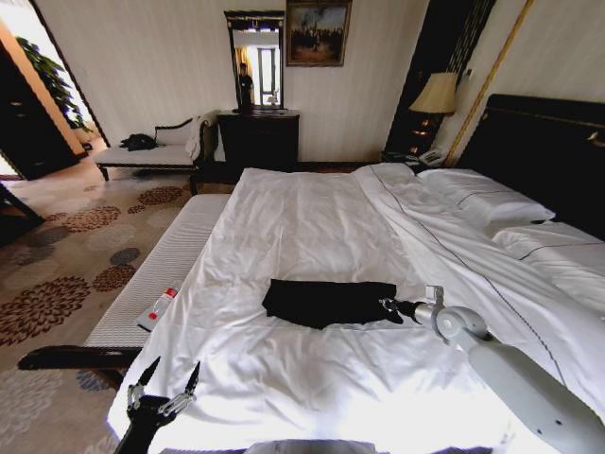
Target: Fold the clothes on the bed.
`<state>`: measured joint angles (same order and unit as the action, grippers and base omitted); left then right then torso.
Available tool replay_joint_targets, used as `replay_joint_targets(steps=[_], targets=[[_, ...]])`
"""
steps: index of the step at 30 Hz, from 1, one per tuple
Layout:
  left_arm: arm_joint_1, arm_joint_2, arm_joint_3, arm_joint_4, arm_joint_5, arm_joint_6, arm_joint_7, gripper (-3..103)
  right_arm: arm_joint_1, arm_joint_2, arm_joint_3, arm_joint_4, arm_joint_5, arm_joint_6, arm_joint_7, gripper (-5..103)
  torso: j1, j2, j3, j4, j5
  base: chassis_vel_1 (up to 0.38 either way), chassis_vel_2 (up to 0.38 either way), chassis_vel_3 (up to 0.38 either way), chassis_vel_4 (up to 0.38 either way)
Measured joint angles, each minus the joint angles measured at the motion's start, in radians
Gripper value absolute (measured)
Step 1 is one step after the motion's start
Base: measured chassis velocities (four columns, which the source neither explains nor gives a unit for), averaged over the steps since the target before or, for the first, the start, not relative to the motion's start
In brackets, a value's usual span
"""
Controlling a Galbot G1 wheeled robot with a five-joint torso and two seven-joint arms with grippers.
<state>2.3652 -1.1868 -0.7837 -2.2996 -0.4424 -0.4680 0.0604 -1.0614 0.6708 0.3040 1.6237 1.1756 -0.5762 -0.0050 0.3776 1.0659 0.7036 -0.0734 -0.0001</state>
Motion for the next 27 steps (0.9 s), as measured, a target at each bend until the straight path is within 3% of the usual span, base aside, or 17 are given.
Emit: replay_joint_targets(steps=[9,18,22,27], targets=[[0.000,0.000,0.000,0.000,0.000,0.000,0.000,100,0.047,0.014,-0.026,0.089,0.066,-0.079,0.122,7,0.000,0.000,0.000,0.0001,0.0000,0.000,0.000,0.000,0.000],[0.000,0.000,0.000,0.000,0.000,0.000,0.000,100,0.116,0.020,-0.058,0.205,0.253,-0.159,0.282,7,0.000,0.000,0.000,0.0002,0.0000,0.000,0.000,0.000,0.000],[0.000,0.000,0.000,0.000,0.000,0.000,0.000,100,0.155,0.060,-0.087,0.246,0.349,-0.163,0.383,7,0.000,0.000,0.000,0.0001,0.0000,0.000,0.000,0.000,0.000],[0.000,0.000,0.000,0.000,0.000,0.000,0.000,100,0.208,0.124,-0.139,0.238,0.418,-0.163,0.450,7,0.000,0.000,0.000,0.0002,0.0000,0.000,0.000,0.000,0.000]])
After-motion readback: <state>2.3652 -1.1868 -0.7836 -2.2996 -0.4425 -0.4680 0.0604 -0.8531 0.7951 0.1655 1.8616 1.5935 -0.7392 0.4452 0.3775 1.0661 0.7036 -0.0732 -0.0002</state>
